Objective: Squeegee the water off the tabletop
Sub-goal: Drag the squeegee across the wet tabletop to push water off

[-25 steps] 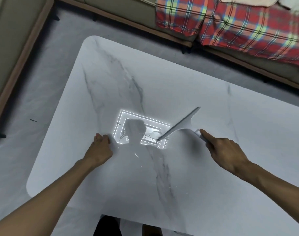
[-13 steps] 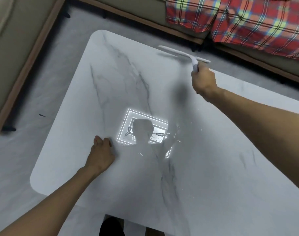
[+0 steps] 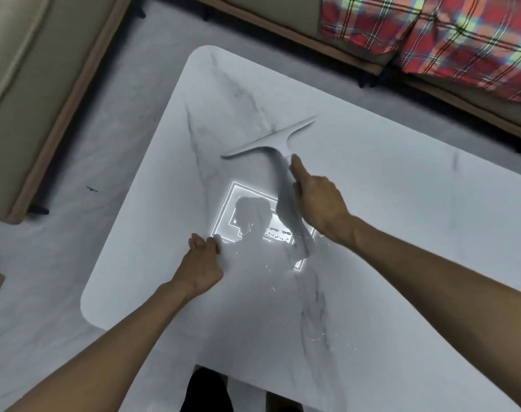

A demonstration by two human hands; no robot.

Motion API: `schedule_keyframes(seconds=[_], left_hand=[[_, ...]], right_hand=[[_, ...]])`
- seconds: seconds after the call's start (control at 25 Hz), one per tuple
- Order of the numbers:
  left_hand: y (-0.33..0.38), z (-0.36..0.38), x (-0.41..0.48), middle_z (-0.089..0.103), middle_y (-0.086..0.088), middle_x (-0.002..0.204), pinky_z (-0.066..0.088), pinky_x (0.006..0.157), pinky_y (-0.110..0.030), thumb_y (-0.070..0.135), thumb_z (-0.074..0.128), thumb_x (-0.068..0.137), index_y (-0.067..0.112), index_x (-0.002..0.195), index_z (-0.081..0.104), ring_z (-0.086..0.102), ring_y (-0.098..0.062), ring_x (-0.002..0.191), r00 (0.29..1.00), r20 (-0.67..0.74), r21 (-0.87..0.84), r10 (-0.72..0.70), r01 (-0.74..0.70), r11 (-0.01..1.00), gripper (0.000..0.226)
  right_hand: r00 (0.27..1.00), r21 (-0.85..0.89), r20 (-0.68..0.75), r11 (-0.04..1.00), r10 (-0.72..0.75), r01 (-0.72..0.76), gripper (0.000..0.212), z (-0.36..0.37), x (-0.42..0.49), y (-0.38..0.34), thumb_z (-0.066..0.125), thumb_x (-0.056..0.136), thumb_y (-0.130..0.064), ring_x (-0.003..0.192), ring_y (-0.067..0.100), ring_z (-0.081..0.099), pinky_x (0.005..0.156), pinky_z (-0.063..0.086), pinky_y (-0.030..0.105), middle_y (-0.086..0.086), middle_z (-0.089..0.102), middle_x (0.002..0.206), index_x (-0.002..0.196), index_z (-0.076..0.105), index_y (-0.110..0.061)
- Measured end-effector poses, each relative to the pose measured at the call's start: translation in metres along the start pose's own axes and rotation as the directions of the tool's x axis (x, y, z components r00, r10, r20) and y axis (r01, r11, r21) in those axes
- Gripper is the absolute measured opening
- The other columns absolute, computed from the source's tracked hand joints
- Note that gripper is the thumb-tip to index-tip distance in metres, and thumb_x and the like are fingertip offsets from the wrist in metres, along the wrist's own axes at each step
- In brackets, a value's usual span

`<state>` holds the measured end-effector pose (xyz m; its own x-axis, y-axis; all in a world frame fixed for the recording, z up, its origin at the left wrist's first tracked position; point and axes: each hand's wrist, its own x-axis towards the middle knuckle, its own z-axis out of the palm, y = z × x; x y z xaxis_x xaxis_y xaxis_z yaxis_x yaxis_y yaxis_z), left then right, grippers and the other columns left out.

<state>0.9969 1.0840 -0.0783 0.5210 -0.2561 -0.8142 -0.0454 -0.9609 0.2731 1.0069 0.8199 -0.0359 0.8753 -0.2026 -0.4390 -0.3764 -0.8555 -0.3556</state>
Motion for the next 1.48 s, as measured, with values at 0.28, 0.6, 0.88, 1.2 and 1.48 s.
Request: schedule_keyframes(seconds=[0.28,0.6,0.88,1.2,1.48], left_hand=[[-0.012,0.012,-0.004,0.001,-0.029,0.157,0.033,0.102,-0.036,-0.005,0.037,0.083,0.006,0.122,0.041,0.017,-0.043,0.145,0.997,-0.069,0.048,0.042,-0.039,0.998,0.040],[-0.007,0.091,-0.047,0.028,-0.029,0.143,0.041,0.094,-0.042,-0.002,0.040,0.082,0.004,0.116,0.041,0.046,-0.044,0.118,0.993,-0.121,0.018,0.001,0.001,1.000,0.034],[0.006,0.127,-0.071,-0.003,-0.029,0.158,0.033,0.107,-0.042,0.000,0.038,0.086,0.004,0.125,0.039,0.012,-0.041,0.147,0.997,0.013,-0.002,-0.074,0.074,0.997,0.040],[-0.003,0.125,-0.073,-0.005,-0.020,0.161,0.038,0.101,-0.041,-0.001,0.039,0.086,0.006,0.127,0.039,0.025,-0.037,0.145,0.997,0.049,-0.029,-0.062,0.063,0.998,0.042],[-0.036,0.107,-0.109,0.058,-0.008,0.086,0.041,0.058,-0.034,-0.002,0.037,0.082,0.015,0.112,0.045,0.057,-0.030,0.074,0.936,-0.246,-0.318,-0.253,0.169,0.933,0.035]], right_hand=[[0.983,-0.065,0.114,0.986,-0.146,0.154,0.062,0.031,-0.064,0.007,0.039,0.095,-0.019,0.067,0.035,0.051,0.059,0.041,0.038,0.009,0.055,0.078,0.150,0.015,-0.031],[0.957,-0.280,0.234,0.931,-0.170,0.234,0.066,0.028,-0.157,0.076,0.042,0.094,-0.017,0.062,0.031,0.038,0.058,0.032,0.032,0.008,0.060,0.092,0.151,0.013,-0.033],[0.963,-0.375,0.260,0.911,-0.073,0.170,0.057,-0.010,-0.242,0.165,0.033,0.098,-0.024,0.069,0.031,0.057,0.059,0.041,0.034,0.003,0.059,0.082,0.150,0.014,-0.040],[0.990,-0.291,0.129,0.953,-0.050,0.086,0.046,-0.019,-0.264,0.174,0.027,0.100,-0.043,0.077,0.027,0.062,0.063,0.048,0.036,-0.005,0.058,0.077,0.146,0.023,-0.046],[0.727,-0.213,0.312,0.701,-0.611,0.680,0.043,0.056,-0.259,0.075,0.046,0.097,-0.035,0.063,0.027,0.065,0.048,0.046,0.028,0.002,0.069,0.092,0.140,0.040,-0.032]])
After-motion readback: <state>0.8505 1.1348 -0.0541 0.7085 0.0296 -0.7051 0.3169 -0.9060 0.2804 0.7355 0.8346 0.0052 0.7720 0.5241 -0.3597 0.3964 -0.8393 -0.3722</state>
